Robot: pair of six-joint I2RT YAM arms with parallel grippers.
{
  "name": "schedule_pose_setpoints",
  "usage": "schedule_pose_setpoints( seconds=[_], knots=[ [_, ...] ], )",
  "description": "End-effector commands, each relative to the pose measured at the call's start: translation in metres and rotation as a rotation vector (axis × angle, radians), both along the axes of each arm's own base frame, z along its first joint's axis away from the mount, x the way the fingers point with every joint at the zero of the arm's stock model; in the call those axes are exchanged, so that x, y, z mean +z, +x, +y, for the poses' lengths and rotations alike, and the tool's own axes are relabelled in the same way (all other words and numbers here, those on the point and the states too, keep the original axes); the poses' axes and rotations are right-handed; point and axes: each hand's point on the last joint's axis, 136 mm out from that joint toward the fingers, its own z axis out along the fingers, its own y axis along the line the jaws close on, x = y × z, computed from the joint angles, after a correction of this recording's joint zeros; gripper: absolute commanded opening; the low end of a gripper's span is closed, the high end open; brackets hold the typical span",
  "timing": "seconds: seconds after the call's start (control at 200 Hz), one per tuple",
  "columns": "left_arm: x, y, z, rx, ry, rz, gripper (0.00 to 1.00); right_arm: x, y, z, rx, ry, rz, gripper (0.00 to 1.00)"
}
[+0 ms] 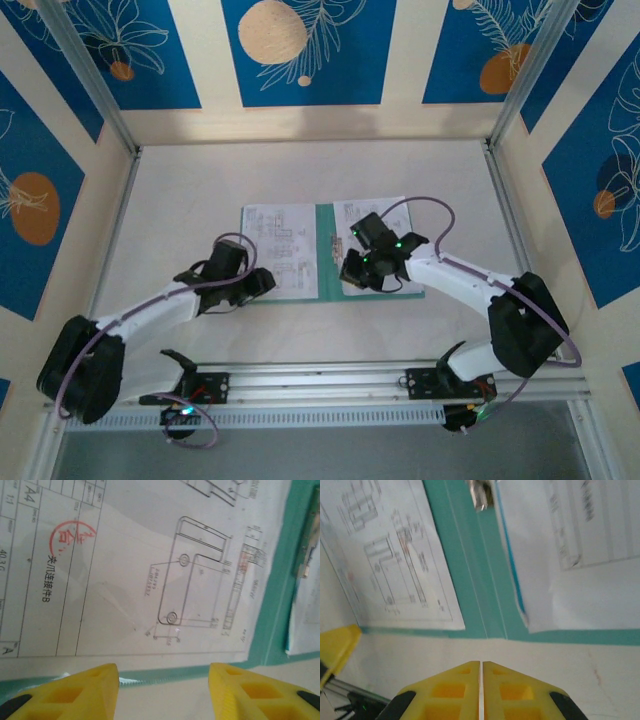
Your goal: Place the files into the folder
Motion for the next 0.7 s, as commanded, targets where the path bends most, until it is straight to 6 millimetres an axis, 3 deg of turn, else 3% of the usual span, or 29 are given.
schedule_pose_setpoints(
  seconds=[0.0, 0.215, 0.375, 0.695],
  knots=[
    [0.004, -0.013, 0.017, -0.009, 0.026, 0.039, 0.51, -0.002, -0.008, 0.019, 0.062, 0.043, 0.01, 0.12],
    [0.002, -0.022, 0.043, 0.02, 0.046, 0.065, 0.57, -0.027, 0.002, 0.029, 0.06, -0.004, 0.072, 0.08],
    [-0.002, -0.02, 0.058, 0.045, 0.037, 0.084, 0.58, -0.039, 0.009, 0.023, 0.031, -0.082, 0.098, 0.06],
    [-0.008, -0.009, 0.072, 0.045, 0.055, 0.103, 0.59, -0.066, 0.011, 0.019, 0.017, -0.143, 0.152, 0.05]
  ],
)
